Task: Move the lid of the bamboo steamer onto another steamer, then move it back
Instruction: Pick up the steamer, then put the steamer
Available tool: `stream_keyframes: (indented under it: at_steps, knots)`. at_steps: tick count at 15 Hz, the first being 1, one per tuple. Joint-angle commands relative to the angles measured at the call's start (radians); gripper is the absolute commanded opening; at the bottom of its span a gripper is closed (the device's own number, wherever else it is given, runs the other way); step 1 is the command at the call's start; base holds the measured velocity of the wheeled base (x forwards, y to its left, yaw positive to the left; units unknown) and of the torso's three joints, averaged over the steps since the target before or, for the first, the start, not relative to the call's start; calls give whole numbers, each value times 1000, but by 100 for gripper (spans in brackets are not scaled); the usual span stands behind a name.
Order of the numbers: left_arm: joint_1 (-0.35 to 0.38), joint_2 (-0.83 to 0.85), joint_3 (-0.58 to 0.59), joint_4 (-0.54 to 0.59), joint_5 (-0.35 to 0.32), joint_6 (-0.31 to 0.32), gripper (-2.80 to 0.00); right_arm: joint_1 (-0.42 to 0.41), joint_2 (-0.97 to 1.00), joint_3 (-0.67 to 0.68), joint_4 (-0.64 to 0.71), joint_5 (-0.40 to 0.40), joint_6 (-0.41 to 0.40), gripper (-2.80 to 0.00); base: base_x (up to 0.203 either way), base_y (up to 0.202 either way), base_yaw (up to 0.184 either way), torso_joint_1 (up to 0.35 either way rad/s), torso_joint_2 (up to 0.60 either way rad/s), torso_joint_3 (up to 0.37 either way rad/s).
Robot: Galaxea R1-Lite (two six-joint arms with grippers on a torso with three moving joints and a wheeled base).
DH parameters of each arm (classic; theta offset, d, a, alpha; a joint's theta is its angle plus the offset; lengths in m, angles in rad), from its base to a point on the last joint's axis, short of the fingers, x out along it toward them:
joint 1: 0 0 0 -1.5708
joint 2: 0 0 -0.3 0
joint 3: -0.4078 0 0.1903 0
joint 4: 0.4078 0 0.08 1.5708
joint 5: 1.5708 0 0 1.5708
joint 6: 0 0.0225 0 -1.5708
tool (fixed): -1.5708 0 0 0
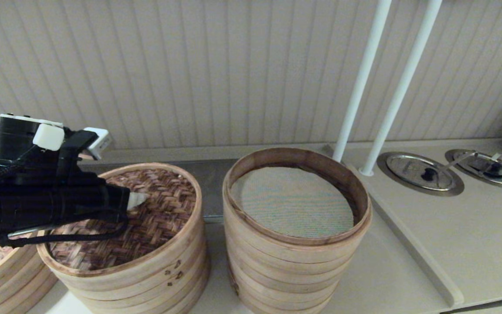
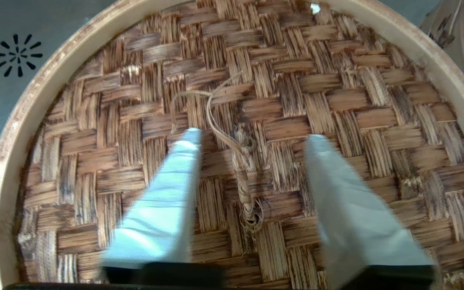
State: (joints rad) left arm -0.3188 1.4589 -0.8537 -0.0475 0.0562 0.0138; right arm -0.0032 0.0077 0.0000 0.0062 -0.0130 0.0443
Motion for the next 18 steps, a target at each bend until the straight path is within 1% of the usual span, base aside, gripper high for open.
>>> stream_keyframes:
  at_steps: [1,3,5,8,12,18]
  knots:
    - [21,-2,14,0,-4,-2,-280,0,2,3,0,1,0,-280,0,0,0,0,0,0]
    - [43,0,33,-1,-6,-2,-280,0,1,3,0,0,0,-280,0,0,0,0,0,0]
    - [54,-3,26,-2,-9,-2,-280,0,2,3,0,-1,0,-280,0,0,0,0,0,0]
    - [55,-12,-2,-14,-15,-5,-280,0,2,3,0,0,0,-280,0,0,0,0,0,0]
    - [55,-32,-18,-102,-8,-4,-280,0,1,3,0,0,0,-280,0,0,0,0,0,0]
    - [47,-85,-52,-103,-21,-11,-280,0,2,3,0,-1,0,-280,0,0,0,0,0,0]
